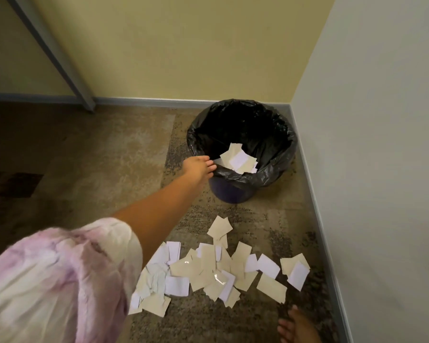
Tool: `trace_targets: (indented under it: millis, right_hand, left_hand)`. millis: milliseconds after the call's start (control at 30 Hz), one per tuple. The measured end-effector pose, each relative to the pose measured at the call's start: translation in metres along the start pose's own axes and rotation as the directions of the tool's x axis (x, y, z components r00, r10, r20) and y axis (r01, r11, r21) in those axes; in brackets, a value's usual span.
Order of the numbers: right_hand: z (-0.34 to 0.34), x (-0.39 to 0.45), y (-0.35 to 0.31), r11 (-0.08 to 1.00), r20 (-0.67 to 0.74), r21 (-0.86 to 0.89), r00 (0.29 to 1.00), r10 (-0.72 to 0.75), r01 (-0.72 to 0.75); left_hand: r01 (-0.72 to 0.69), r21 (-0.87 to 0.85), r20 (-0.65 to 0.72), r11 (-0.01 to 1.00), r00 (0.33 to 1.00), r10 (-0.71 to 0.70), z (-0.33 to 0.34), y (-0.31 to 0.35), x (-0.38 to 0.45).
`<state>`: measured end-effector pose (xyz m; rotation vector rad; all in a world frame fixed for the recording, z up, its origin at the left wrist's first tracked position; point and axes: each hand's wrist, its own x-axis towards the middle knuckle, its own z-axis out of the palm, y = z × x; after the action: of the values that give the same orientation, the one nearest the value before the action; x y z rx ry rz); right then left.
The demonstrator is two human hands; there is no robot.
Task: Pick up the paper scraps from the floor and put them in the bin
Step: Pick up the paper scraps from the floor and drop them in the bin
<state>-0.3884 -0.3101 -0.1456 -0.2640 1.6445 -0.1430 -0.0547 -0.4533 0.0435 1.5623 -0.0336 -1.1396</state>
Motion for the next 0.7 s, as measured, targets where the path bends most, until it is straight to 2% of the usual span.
trace_targets:
  millis: [67, 133, 200, 300, 367, 433, 567, 700]
  right_hand:
    - [0.003, 0.002, -0.005, 0.998, -0.054, 0.050, 0.998, -0.044, 0.047]
    - [0.003, 0.008, -0.008, 0.985, -0.075, -0.140, 0.990, -0.117, 0.106]
    - [0.000, 0.016, -0.006, 0.951, -0.108, -0.249, 0.970, -0.216, 0.184]
    - [-0.005, 0.031, -0.017, 0.858, -0.109, -0.454, 0.941, -0.320, 0.239]
    - [-0.005, 0.047, -0.017, 0.767, -0.078, -0.577, 0.915, -0.396, 0.282]
    - [-0.004, 0.064, -0.015, 0.628, -0.041, -0.726, 0.893, -0.449, 0.282]
    - [0.020, 0.068, -0.001, 0.384, 0.109, -0.848, 0.829, -0.549, 0.366]
    - [0.066, 0.063, 0.018, 0.140, 0.251, -0.881, 0.698, -0.671, 0.452]
  left_hand:
    - [-0.078, 0.069, -0.089, 0.995, 0.992, 0.084, -0.017, -0.019, 0.001]
    - [-0.088, 0.173, -0.158, 0.981, 0.981, 0.116, -0.039, -0.047, 0.003]
    - [-0.068, 0.210, -0.166, 0.975, 0.980, 0.105, -0.065, -0.084, 0.006]
    - [0.052, 0.332, -0.199, 0.942, 0.980, 0.016, -0.105, -0.146, 0.013]
    - [0.167, 0.417, -0.223, 0.893, 0.972, -0.078, -0.128, -0.184, 0.015]
    - [0.248, 0.530, -0.241, 0.811, 0.961, -0.136, -0.147, -0.217, 0.015]
    - [0.266, 0.723, -0.278, 0.638, 0.957, -0.085, -0.188, -0.265, -0.001]
    - [0.270, 0.728, -0.357, 0.630, 0.934, 0.012, -0.239, -0.287, -0.012]
